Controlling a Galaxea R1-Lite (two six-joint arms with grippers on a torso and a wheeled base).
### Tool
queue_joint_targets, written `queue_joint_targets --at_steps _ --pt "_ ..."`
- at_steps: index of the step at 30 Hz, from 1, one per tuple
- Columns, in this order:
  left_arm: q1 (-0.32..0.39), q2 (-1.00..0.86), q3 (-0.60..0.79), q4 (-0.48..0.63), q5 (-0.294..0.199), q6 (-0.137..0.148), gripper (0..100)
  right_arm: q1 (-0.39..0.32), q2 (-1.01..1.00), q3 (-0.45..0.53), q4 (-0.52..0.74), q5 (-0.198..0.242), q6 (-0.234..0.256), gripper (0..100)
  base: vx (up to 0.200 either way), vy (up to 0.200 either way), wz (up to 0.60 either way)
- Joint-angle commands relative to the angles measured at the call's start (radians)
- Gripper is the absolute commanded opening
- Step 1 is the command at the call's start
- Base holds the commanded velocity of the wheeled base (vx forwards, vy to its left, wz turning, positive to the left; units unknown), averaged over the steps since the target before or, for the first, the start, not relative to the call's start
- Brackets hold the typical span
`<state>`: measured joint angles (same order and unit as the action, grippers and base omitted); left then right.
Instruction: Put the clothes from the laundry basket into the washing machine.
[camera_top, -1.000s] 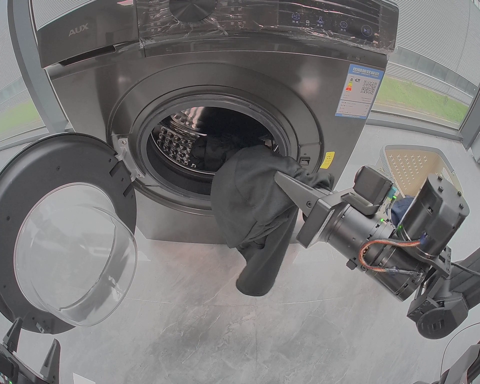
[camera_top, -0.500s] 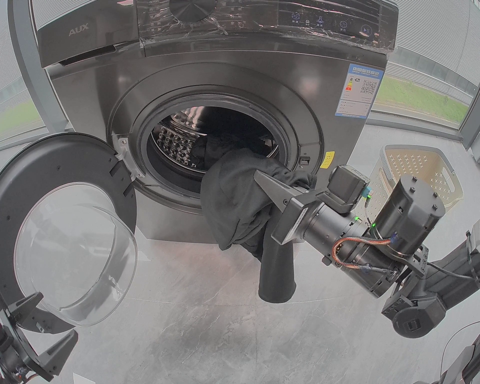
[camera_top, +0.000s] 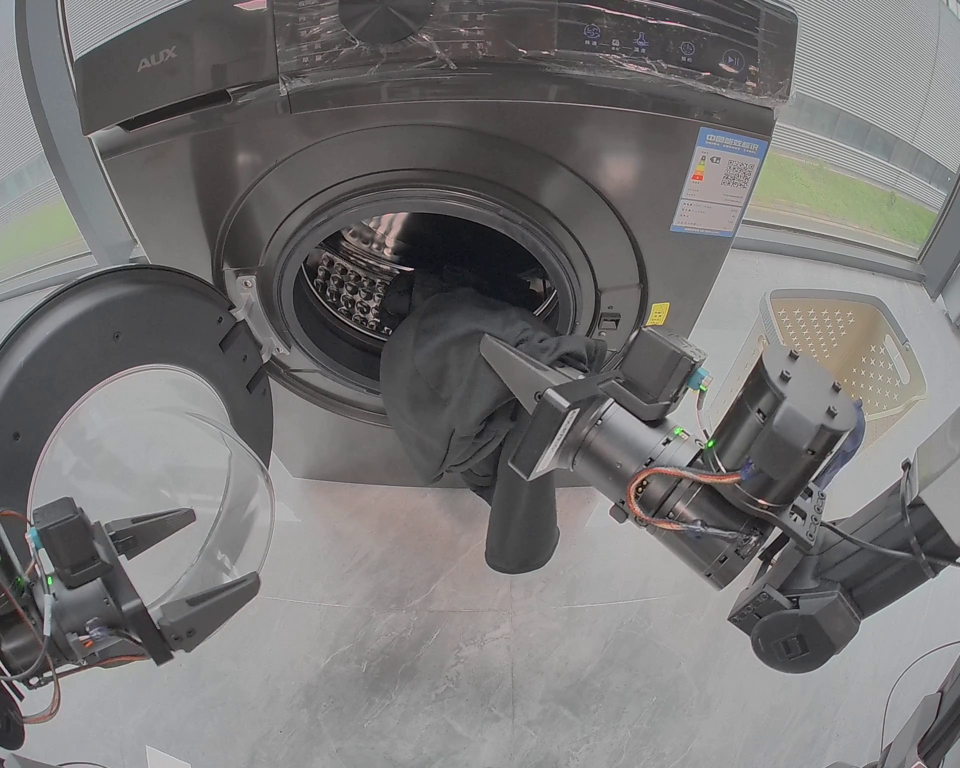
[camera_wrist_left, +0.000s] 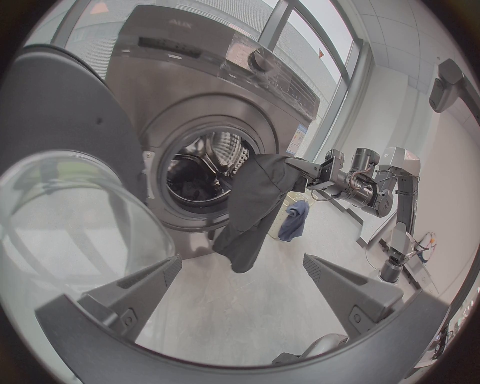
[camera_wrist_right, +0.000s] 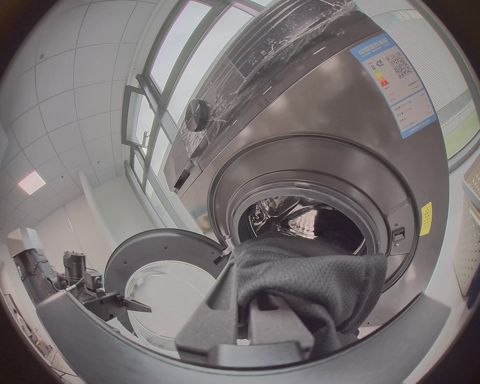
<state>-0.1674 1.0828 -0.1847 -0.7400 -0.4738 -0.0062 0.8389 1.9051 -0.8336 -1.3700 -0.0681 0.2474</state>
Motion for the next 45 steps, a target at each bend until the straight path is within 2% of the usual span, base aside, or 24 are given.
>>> queue_joint_targets --at_steps 1,9,11,15,27,33,42,43,45 --pt "-0.089 0.253 -0.045 -0.062 -0.011 0.002 100 0.015 0.015 -0.015 0.0 -0.001 -0.004 0 0.0 0.0 0.0" --pt "-0.156 0.431 -0.13 -0.19 -0.011 -0.003 100 0.017 0.017 -0.018 0.0 -0.004 -0.007 0 0.0 0.0 0.0" --pt "-0.185 0.502 -0.168 -0.257 -0.008 -0.008 100 0.015 0.015 -0.016 0.0 -0.007 -0.007 0 0.0 0.0 0.0" --pt "-0.198 0.556 -0.216 -0.317 -0.006 -0.015 100 0.015 0.017 -0.015 0.0 -0.012 -0.008 0 0.0 0.0 0.0" --pt "-0.261 0.648 -0.328 -0.345 -0.005 -0.021 100 0.017 0.028 -0.019 -0.008 -0.013 -0.008 0 0.0 0.0 0.0" --pt "-0.268 0.694 -0.401 -0.369 -0.003 -0.049 100 0.017 0.029 -0.018 -0.012 -0.013 -0.008 0 0.0 0.0 0.0" --pt "-0.274 0.787 -0.441 -0.493 0.078 -0.055 100 0.026 0.025 -0.012 -0.014 -0.013 -0.008 0 0.0 0.0 0.0" --pt "-0.274 0.787 -0.441 -0.499 0.083 -0.055 0 0.026 0.025 -0.012 -0.014 -0.013 -0.008 0 0.0 0.0 0.0" --pt "-0.274 0.789 -0.44 -0.506 0.086 -0.055 0 0.026 0.025 -0.012 -0.014 -0.015 -0.008 0 0.0 0.0 0.0"
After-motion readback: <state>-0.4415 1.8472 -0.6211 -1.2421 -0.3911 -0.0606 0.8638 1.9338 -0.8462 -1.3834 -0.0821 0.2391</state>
